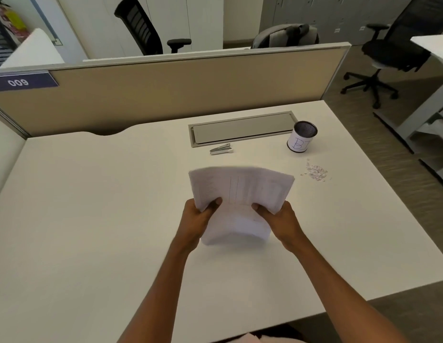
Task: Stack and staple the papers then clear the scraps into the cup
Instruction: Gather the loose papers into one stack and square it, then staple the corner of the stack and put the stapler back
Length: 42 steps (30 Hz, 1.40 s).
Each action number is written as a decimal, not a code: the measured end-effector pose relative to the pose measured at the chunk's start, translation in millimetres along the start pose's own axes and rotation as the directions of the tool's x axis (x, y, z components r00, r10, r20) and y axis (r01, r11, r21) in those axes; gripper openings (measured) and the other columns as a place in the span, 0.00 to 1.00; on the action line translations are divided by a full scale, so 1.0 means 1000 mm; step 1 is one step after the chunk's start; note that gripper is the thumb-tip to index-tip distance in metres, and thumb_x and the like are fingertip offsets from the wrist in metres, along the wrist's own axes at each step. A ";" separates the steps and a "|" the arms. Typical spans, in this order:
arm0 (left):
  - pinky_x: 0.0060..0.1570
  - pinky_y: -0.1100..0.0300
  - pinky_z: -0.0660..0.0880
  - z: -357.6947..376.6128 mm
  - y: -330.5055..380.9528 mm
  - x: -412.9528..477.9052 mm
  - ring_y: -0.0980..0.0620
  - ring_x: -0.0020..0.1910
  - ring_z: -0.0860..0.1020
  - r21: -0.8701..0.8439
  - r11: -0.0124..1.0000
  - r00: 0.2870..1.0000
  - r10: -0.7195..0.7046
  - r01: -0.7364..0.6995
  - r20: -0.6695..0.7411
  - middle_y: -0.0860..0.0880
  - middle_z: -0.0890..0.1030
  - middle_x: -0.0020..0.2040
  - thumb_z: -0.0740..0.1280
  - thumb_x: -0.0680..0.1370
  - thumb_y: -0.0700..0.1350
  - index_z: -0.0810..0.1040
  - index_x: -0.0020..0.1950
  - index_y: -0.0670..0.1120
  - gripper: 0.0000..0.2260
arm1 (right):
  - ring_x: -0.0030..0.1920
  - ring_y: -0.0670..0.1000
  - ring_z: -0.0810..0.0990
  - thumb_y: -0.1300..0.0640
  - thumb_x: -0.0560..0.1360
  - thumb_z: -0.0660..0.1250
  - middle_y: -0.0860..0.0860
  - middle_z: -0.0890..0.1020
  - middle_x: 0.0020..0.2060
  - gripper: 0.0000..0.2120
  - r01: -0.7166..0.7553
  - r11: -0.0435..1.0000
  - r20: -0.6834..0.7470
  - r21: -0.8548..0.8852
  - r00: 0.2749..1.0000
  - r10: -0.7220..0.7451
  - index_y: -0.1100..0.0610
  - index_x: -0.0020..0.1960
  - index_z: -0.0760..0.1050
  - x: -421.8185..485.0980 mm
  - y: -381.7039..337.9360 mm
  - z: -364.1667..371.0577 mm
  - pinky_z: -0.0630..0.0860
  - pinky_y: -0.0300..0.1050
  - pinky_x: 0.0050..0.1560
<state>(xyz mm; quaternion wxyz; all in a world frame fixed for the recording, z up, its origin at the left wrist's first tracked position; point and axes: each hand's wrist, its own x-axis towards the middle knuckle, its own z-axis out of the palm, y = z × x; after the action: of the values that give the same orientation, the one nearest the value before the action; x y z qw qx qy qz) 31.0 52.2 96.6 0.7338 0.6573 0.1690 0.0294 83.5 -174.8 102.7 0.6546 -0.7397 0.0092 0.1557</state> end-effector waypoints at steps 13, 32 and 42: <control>0.50 0.50 0.86 -0.007 -0.024 0.042 0.42 0.52 0.87 -0.277 0.951 0.963 -0.191 0.134 -0.191 0.42 0.89 0.53 0.69 0.84 0.43 0.87 0.56 0.41 0.08 | 0.55 0.48 0.87 0.54 0.77 0.75 0.48 0.87 0.59 0.18 -0.113 0.979 0.242 -0.167 0.958 0.152 0.53 0.66 0.81 0.049 0.012 -0.018 0.84 0.49 0.57; 0.48 0.48 0.86 0.010 -0.078 0.107 0.41 0.48 0.89 -0.246 0.912 0.840 -0.402 0.330 -0.364 0.41 0.90 0.49 0.70 0.84 0.44 0.88 0.55 0.41 0.08 | 0.68 0.58 0.76 0.60 0.73 0.77 0.54 0.78 0.69 0.29 0.474 0.236 0.412 -0.849 0.871 -0.266 0.58 0.72 0.73 0.308 -0.009 0.070 0.70 0.50 0.72; 0.48 0.49 0.86 0.012 -0.073 0.107 0.39 0.50 0.89 -0.274 0.894 0.835 -0.435 0.355 -0.337 0.41 0.90 0.51 0.69 0.84 0.43 0.87 0.58 0.42 0.09 | 0.56 0.57 0.78 0.63 0.76 0.71 0.53 0.82 0.52 0.08 0.601 0.193 0.543 -0.776 0.792 -0.281 0.58 0.55 0.82 0.339 0.013 0.077 0.74 0.50 0.54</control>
<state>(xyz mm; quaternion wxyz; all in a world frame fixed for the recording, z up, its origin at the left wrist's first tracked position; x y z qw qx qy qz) 122.3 59.9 4.1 0.7377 0.5114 0.4402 0.0238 386.2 -37.5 0.3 0.1254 -0.9122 -0.3883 0.0381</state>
